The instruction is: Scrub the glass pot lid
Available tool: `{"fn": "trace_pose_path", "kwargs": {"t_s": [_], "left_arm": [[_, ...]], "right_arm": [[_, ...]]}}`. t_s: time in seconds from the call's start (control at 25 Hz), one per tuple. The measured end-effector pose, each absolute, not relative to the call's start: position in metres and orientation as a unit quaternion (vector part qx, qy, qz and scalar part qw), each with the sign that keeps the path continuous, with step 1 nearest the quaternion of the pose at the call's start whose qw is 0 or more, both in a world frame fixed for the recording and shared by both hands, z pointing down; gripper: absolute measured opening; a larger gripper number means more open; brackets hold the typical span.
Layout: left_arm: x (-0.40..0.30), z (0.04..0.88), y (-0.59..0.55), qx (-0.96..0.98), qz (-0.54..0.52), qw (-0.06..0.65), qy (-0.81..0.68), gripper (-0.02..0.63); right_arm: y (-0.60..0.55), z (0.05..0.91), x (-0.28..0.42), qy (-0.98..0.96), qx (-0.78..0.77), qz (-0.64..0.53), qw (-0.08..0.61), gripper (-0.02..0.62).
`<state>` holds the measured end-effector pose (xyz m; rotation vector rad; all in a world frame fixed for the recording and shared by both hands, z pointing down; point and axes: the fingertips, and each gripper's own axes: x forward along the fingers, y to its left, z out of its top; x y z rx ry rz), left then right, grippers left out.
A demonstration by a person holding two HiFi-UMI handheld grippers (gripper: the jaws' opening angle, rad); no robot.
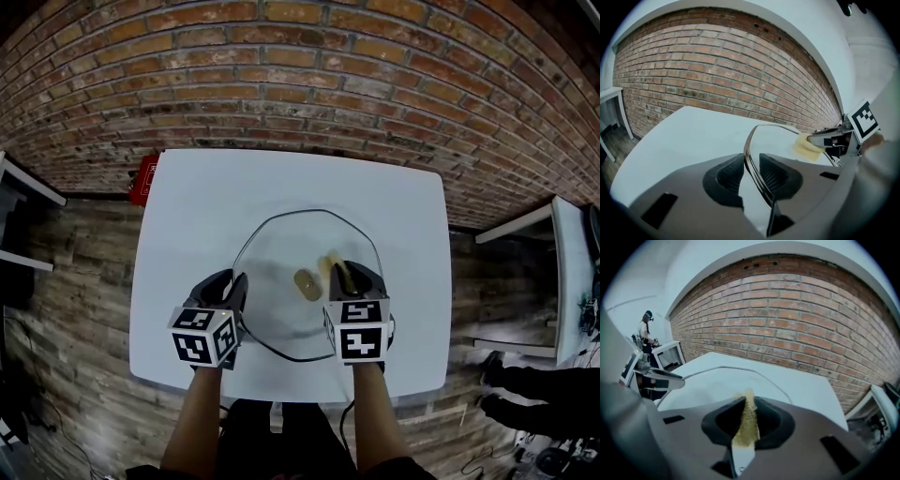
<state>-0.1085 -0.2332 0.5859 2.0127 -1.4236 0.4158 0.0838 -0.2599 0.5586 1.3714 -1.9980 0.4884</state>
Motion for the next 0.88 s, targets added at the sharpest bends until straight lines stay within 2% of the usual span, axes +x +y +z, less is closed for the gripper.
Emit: {"fn": "trace_pose_path", "kwargs": {"t_s": [0.16,0.32,0.56,0.68,0.88], "left_arm": [[-0.110,0.586,-0.235,0.764,0.158,0.314,-0.542,0.107],[-0.109,0.587,-0.234,0.763,0.157,0.316,-0.541,0.107],[-0.111,0.587,-0.232,0.764,0.154,0.318,-0.541,0.107],[-0.111,0.587,-0.233,0.764,0.153,0.319,-0.540,0.107],[-0.111,0.587,-0.234,0.764,0.152,0.319,-0.540,0.107]], "right_arm": [[-0.267,0.548,0.121,-0.735,0.561,0.180,0.335,0.058],[-0.265,0.536,0.116,-0.741,0.564,0.166,0.325,0.058],[-0.237,0.514,0.017,-0.820,0.474,0.190,0.259,0.058],[-0.218,0.525,-0.023,-0.838,0.429,0.200,0.271,0.058],[-0.203,0.548,-0.044,-0.842,0.395,0.217,0.295,0.058]]}}
